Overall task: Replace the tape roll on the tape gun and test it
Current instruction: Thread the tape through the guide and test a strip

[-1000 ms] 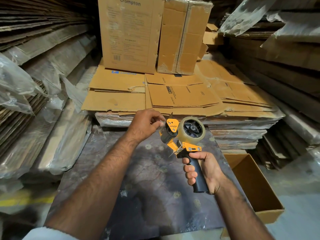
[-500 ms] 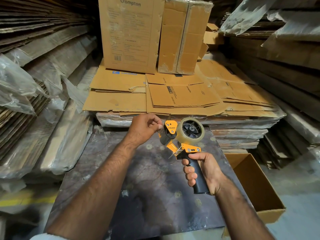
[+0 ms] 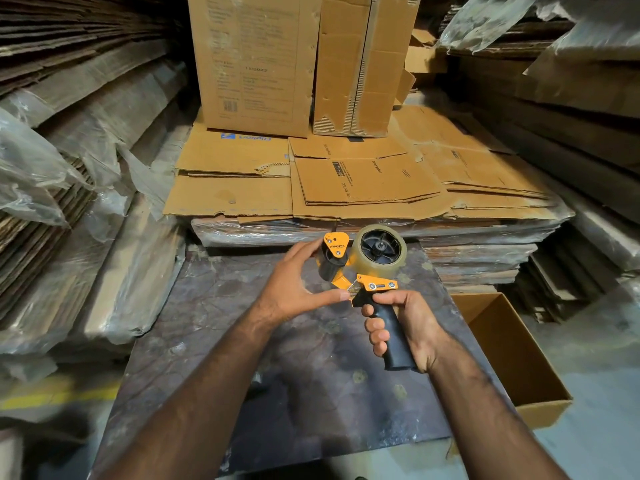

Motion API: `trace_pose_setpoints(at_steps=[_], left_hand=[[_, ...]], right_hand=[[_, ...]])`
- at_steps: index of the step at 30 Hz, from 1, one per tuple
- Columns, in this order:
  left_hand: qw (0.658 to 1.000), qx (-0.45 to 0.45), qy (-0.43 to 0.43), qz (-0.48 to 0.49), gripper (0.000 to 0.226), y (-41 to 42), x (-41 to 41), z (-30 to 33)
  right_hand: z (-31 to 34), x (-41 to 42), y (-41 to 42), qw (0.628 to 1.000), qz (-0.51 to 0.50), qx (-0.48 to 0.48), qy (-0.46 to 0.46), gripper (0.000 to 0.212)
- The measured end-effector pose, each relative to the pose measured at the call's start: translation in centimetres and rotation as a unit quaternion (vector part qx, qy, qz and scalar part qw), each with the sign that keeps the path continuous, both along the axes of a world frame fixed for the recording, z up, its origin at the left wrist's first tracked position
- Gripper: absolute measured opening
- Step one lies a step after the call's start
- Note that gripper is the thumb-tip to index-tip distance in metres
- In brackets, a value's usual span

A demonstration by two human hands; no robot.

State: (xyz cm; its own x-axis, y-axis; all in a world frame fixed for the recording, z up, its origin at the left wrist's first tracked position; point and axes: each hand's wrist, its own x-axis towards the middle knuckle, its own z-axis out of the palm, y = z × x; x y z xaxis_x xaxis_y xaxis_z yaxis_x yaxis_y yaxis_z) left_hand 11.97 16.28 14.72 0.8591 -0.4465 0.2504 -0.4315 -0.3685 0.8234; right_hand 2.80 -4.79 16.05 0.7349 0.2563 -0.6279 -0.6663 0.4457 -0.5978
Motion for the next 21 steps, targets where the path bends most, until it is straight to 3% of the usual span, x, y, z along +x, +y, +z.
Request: trace_pose_setpoints(at_steps=[6, 14, 17, 21], left_hand=[[0.999, -0.007, -0.009, 0.032, 0.095, 0.3, 0.1, -0.1], [0.997, -0.036, 0.034, 0.056, 0.045, 0.1, 1.3, -0.3], [0.991, -0.07, 0.111, 0.029, 0.039, 0.1, 1.4, -0.3], [0.958, -0.17, 0.227, 0.035, 0.035, -0.3, 1.3, 0.1]], right_hand=[[-0.2, 0.2, 0.4, 1.0, 0.003, -0.003, 0.011, 0.02], [-0.6, -0.3, 0.3, 1.0, 0.005, -0.006, 0.017, 0.019], [-0.7, -0.4, 0.1, 1.0, 0.007, -0.012, 0.015, 0.018], [-1.0, -0.6, -0.1, 1.0, 0.006, -0.025, 0.002, 0.018]])
